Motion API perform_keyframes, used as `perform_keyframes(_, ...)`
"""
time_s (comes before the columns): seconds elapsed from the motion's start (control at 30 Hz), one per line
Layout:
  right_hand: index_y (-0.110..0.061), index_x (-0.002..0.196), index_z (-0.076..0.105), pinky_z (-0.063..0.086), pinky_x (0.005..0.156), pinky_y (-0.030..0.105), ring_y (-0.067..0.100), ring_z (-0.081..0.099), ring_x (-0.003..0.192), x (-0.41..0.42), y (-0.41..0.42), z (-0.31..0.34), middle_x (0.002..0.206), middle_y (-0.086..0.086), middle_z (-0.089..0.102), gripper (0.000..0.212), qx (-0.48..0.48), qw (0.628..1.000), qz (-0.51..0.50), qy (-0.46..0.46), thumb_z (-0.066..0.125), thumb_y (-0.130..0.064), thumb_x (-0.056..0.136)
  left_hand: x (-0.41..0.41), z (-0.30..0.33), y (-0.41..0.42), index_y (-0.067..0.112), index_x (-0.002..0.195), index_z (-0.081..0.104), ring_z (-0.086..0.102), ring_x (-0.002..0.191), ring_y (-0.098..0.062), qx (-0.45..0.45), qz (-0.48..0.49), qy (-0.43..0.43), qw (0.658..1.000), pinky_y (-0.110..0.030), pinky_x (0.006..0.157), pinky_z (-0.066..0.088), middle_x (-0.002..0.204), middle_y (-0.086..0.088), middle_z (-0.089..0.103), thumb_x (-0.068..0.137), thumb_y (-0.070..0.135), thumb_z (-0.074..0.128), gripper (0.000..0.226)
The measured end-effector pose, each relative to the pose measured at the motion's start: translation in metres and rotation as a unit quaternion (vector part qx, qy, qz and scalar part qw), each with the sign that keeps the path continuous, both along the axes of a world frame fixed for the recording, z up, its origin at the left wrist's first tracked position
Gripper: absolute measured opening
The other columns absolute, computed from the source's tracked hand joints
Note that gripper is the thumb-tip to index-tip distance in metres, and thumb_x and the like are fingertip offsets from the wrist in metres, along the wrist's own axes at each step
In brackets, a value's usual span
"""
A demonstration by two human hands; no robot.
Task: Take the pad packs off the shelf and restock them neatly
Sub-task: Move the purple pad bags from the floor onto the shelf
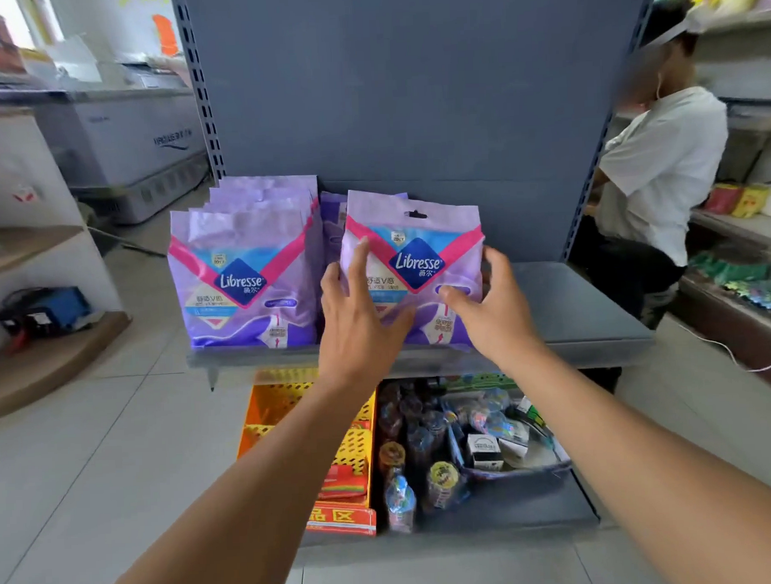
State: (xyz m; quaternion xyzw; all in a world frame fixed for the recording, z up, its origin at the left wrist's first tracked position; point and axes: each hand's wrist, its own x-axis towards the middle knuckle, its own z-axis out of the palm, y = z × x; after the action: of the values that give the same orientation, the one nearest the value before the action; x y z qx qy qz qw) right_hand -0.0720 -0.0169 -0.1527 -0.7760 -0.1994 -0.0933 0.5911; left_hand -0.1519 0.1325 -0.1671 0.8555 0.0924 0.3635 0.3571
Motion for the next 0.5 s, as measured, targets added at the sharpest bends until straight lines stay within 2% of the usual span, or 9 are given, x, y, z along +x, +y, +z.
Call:
perform_keyframes(0.07, -0.028, 0.135, 0.043, 0.041, 0.061, -0.001, -0.017, 0.055, 0.085, 0.012, 0.005, -0.003, 0.109, -0.019, 0.061, 0.056, 0.001, 1.0, -0.006, -0.001, 0.071, -0.025, 0.087, 0.012, -0.007, 0.001, 0.041, 0.15, 0.012, 0.017, 0.144, -0.033, 0.069, 0.029, 0.023, 0.997, -0.046, 0.094, 0.048, 0.156, -0.011, 0.008, 0.086, 0.04, 0.069, 0.085)
perform_keyframes(0.2, -0.026, 0.133, 0.044, 0.042, 0.058, 0.0, -0.012, 0.058, 0.086, 0.04, 0.018, -0.01, 0.106, -0.017, 0.061, 0.05, 0.006, 1.0, -0.018, -0.006, 0.069, -0.024, 0.089, 0.042, -0.018, 0.007, 0.044, 0.149, 0.01, 0.002, 0.148, -0.029, 0.133, 0.06, 0.051, 0.988, -0.046, 0.089, 0.053, 0.16, -0.004, -0.007, 0.088, 0.042, 0.064, 0.081)
perform_keyframes(0.33, -0.025, 0.131, 0.044, 0.045, 0.055, 0.004, -0.005, 0.06, 0.085, 0.069, 0.035, -0.015, 0.107, -0.013, 0.061, 0.047, -0.01, 1.0, -0.016, 0.002, 0.068, -0.026, 0.09, 0.072, -0.02, 0.017, 0.045, 0.149, 0.007, 0.007, 0.147, -0.031, 0.12, 0.073, 0.075, 0.987, -0.048, 0.089, 0.054, 0.16, -0.003, -0.006, 0.089, 0.042, 0.063, 0.082)
perform_keyframes(0.5, -0.026, 0.131, 0.044, 0.051, 0.068, 0.016, 0.001, 0.061, 0.086, 0.105, 0.062, -0.016, 0.108, -0.015, 0.061, 0.047, -0.02, 1.0, -0.018, -0.004, 0.068, -0.027, 0.09, 0.104, -0.018, 0.032, 0.043, 0.149, 0.008, 0.01, 0.145, -0.033, 0.108, 0.096, 0.097, 0.985, -0.052, 0.086, 0.054, 0.158, -0.008, -0.005, 0.091, 0.035, 0.062, 0.08)
